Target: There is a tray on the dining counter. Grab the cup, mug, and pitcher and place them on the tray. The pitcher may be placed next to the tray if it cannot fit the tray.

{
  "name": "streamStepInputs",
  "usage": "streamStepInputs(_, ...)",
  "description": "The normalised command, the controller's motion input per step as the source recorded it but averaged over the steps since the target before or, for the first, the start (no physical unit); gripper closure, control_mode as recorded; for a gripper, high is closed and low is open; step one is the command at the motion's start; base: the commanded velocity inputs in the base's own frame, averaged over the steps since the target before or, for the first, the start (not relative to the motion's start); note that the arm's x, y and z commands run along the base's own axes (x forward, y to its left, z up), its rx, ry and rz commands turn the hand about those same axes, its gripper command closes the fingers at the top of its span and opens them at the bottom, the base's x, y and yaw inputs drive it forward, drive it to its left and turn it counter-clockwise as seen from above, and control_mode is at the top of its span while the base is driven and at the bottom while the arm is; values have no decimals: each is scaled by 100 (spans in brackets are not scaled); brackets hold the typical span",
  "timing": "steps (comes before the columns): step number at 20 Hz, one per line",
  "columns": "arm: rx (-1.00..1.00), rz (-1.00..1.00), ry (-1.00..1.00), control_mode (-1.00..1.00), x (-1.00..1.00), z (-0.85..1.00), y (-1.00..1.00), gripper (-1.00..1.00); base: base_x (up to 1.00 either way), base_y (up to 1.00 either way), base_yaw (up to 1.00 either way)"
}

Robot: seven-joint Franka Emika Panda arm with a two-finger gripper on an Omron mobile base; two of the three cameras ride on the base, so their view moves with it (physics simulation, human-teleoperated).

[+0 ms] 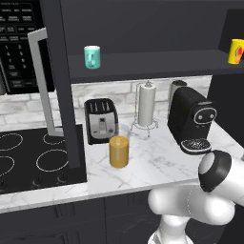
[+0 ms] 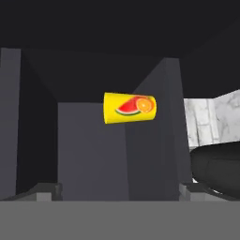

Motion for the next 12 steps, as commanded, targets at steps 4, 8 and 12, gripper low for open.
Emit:
streamStepInputs(4, 0, 2, 1, -100, 29, 0, -28, -100, 0, 0, 0)
streamStepInputs(8, 0, 1, 0, -100, 30, 0, -25, -100, 0, 0, 0)
streamStepInputs(12, -2, 0, 0, -100, 26, 0, -12, -100, 0, 0, 0)
